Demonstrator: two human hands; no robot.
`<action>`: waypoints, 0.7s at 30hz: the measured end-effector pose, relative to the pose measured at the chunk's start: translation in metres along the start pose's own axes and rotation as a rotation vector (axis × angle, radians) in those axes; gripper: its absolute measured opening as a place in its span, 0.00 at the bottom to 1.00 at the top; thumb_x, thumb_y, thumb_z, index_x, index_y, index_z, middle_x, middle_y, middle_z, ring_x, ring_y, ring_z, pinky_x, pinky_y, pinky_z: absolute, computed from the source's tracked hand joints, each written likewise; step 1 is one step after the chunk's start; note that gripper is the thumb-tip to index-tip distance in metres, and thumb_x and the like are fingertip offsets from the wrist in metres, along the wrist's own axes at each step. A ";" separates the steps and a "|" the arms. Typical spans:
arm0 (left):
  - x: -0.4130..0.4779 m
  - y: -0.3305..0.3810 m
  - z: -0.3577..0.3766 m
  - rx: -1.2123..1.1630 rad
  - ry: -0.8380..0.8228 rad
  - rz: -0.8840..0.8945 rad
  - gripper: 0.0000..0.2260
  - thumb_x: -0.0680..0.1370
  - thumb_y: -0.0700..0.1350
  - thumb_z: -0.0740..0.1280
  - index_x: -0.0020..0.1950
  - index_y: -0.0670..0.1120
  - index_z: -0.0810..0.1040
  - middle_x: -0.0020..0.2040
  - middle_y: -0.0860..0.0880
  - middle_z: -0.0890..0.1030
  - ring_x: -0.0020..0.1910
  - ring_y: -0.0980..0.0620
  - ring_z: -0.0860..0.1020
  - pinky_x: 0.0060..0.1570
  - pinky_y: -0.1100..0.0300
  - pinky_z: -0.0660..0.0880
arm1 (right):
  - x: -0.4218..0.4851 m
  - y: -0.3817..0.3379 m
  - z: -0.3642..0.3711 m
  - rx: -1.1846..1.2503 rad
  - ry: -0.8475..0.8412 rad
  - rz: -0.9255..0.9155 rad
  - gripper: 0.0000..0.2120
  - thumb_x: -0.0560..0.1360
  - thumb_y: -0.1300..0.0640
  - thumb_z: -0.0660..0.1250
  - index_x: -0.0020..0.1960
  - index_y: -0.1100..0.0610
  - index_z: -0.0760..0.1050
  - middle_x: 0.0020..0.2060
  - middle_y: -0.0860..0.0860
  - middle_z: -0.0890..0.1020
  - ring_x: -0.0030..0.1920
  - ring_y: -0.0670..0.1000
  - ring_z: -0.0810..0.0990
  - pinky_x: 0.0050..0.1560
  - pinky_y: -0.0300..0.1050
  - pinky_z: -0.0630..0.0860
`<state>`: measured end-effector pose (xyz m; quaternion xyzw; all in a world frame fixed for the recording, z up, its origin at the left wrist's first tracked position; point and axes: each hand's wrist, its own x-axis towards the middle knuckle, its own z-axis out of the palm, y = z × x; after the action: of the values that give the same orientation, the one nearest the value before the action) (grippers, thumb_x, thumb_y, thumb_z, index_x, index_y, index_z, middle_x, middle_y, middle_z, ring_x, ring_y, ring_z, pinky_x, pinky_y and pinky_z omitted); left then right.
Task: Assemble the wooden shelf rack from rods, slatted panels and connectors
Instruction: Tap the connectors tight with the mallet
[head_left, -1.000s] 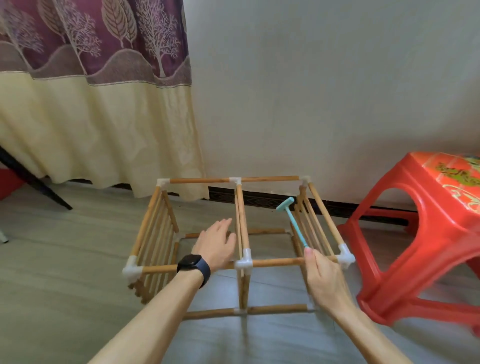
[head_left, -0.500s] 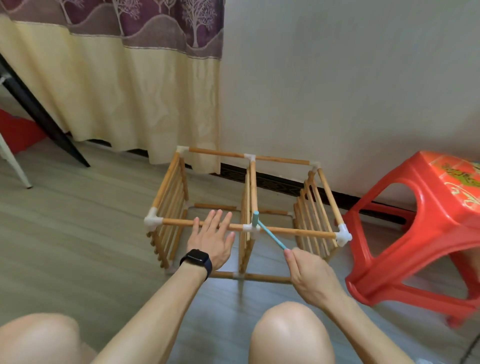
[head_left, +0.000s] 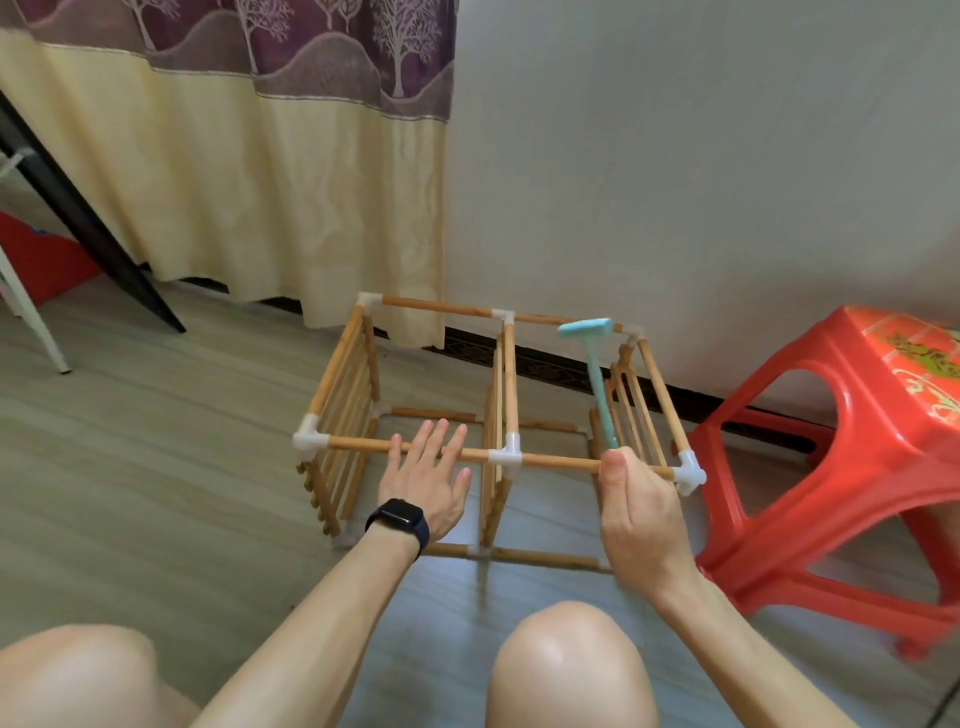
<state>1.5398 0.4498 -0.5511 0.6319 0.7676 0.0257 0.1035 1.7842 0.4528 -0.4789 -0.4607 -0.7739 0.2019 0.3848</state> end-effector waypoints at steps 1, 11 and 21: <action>0.000 0.000 0.001 0.006 -0.004 -0.001 0.27 0.85 0.59 0.46 0.81 0.56 0.38 0.82 0.51 0.40 0.81 0.50 0.39 0.76 0.42 0.36 | 0.002 -0.004 0.000 -0.022 -0.028 0.000 0.22 0.85 0.46 0.46 0.38 0.51 0.67 0.28 0.47 0.72 0.30 0.50 0.73 0.31 0.42 0.70; -0.001 0.001 0.004 0.003 0.013 -0.007 0.28 0.84 0.60 0.46 0.82 0.55 0.42 0.82 0.51 0.42 0.81 0.50 0.40 0.76 0.41 0.36 | -0.004 0.002 0.004 -0.221 -0.272 0.126 0.22 0.85 0.44 0.43 0.39 0.51 0.67 0.33 0.48 0.77 0.36 0.48 0.78 0.38 0.45 0.74; -0.007 0.001 0.001 -0.071 0.017 -0.009 0.26 0.84 0.62 0.47 0.81 0.55 0.55 0.82 0.51 0.54 0.81 0.51 0.47 0.76 0.43 0.38 | 0.018 0.047 0.021 -0.267 -0.135 0.149 0.20 0.84 0.47 0.47 0.42 0.54 0.72 0.36 0.47 0.75 0.39 0.45 0.74 0.40 0.47 0.71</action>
<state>1.5420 0.4430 -0.5513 0.6244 0.7698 0.0578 0.1193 1.7887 0.4922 -0.5159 -0.5491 -0.7817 0.1559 0.2513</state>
